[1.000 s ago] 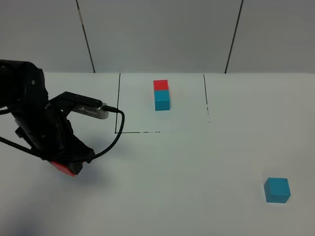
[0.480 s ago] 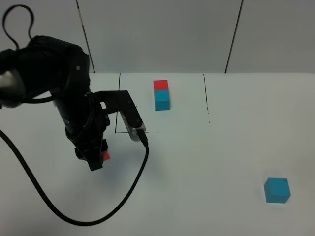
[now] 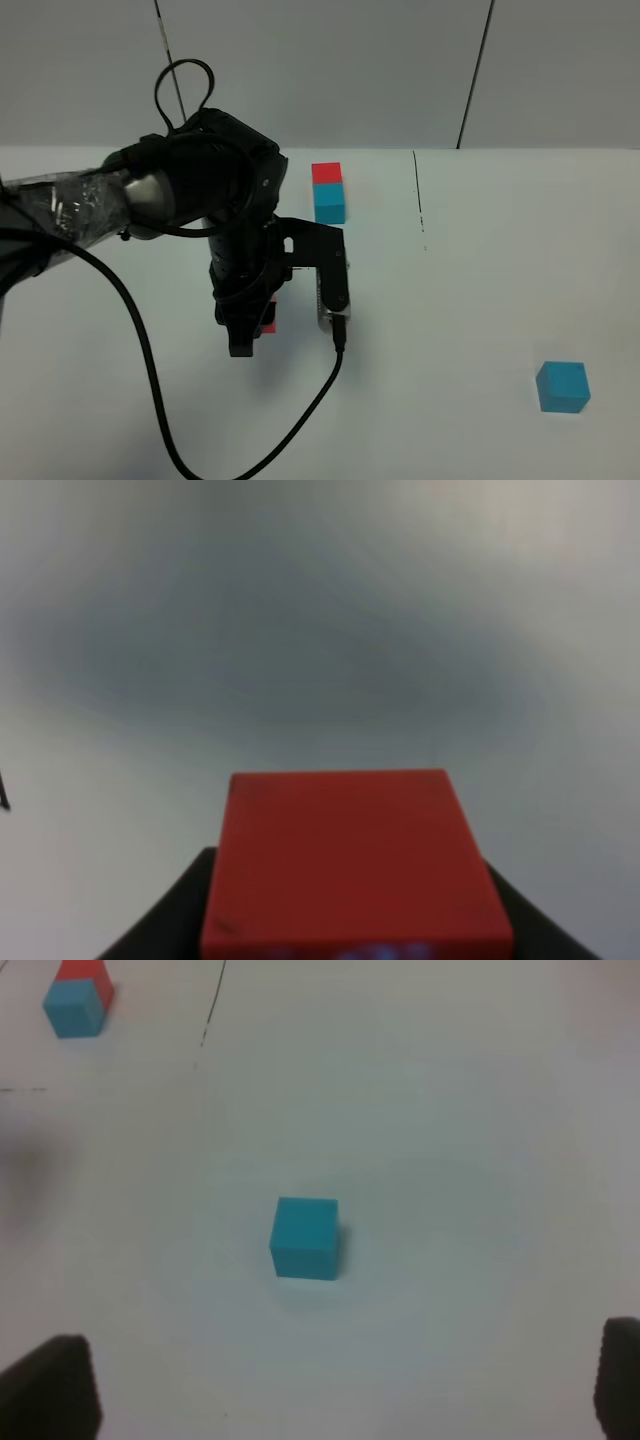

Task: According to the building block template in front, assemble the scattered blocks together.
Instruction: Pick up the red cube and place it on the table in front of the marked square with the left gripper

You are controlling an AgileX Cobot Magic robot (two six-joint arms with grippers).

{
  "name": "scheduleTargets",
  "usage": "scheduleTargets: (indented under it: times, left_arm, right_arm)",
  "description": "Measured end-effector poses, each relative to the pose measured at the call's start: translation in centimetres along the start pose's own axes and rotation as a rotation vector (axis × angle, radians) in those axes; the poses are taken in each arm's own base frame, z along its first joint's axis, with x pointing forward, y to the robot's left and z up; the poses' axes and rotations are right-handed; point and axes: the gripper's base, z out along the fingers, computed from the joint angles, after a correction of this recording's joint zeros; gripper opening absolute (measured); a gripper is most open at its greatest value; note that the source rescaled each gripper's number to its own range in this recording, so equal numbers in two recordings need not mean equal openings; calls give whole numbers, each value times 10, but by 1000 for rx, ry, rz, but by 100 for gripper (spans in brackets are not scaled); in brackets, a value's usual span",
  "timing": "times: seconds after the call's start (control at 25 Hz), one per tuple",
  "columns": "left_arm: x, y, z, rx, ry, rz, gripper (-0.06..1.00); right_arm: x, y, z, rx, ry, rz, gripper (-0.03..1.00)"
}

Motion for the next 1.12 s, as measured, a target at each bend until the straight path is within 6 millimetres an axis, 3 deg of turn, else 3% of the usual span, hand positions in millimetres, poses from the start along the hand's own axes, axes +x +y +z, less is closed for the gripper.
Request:
scheduleTargets:
  times: [0.36, 0.68, 1.12]
  left_arm:
    - [-34, 15, 25, 3, -21, 58, 0]
    - [-63, 16, 42, 28, -41, 83, 0]
    - [-73, 16, 66, 90, -35, 74, 0]
  right_arm:
    - [0, 0, 0, 0, 0, 0, 100]
    - [0, 0, 0, 0, 0, 0, 100]
    - [0, 0, 0, 0, 0, 0, 100]
